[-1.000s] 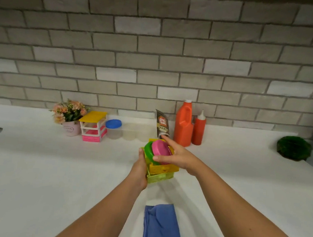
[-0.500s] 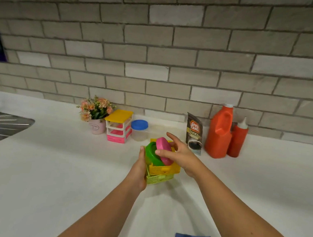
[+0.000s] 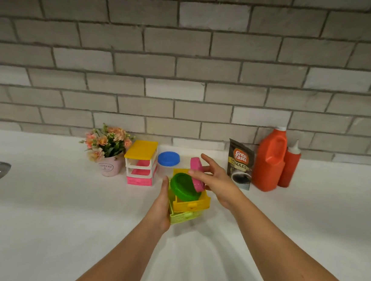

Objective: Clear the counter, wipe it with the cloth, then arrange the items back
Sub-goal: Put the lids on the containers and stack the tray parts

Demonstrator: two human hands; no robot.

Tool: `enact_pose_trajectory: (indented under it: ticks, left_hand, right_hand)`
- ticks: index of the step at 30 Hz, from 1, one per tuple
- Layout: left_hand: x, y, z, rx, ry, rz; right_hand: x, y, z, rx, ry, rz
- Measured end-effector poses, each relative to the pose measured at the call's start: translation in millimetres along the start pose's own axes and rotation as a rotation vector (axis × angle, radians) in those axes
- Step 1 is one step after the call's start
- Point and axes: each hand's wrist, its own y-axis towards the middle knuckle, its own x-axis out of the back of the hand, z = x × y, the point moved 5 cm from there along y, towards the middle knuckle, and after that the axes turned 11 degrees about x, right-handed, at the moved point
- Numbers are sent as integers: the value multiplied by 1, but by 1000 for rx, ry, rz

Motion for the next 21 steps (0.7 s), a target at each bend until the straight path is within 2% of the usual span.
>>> enact_pose_trajectory:
  ticks: [8,12,16,21]
  left_hand:
    - [34,8,-24,46,0,117]
    - [45,18,-32,67,-52,111]
    - [54,36,-35,73,-59,86]
    - [61,50,-40,50,-64,58]
  right_hand:
    - [-26,23,-4,-22,69,-144]
    - [-5,42,-2,-18,76,-303]
    - [32,67,-7,-22,-172,-441]
    - [54,103,-24,-96,-599,-361]
